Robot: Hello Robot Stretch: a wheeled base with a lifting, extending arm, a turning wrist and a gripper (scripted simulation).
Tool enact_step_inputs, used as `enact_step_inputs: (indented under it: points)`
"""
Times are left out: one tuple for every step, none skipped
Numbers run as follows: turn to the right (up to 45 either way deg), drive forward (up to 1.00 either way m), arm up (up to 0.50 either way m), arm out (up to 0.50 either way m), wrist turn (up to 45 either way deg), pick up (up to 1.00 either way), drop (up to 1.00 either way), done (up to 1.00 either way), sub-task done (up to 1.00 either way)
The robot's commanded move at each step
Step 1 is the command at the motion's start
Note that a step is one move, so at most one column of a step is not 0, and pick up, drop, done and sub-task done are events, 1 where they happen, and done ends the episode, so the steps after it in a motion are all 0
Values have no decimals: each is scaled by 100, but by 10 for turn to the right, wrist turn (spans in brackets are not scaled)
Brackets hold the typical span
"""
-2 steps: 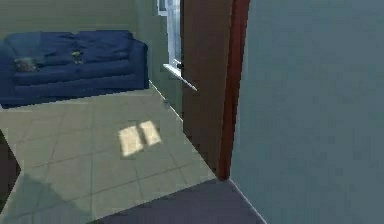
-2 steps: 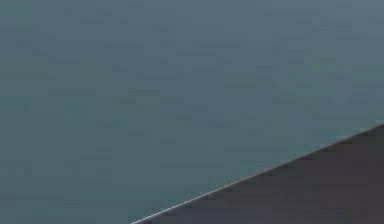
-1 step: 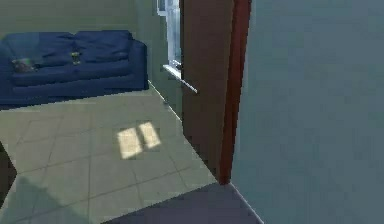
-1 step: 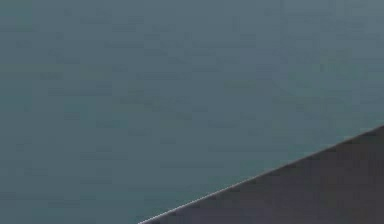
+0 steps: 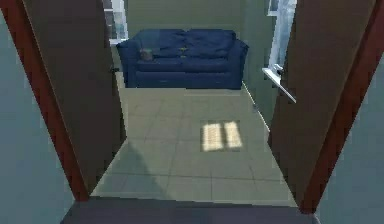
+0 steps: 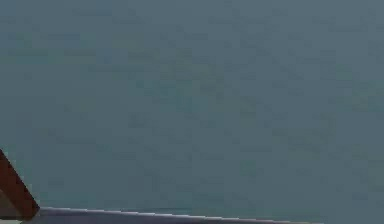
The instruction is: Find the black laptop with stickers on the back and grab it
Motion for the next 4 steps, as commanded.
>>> enact_step_inputs:
  points:
    - [0, 100, 0, 0, 0, 0, 0, 0, 0]
    - [0, 100, 0, 0, 0, 0, 0, 0, 0]
    - [-30, 0, 0, 0, 0, 0, 0, 0, 0]
    - [0, 35, 0, 0, 0, 0, 0, 0, 0]
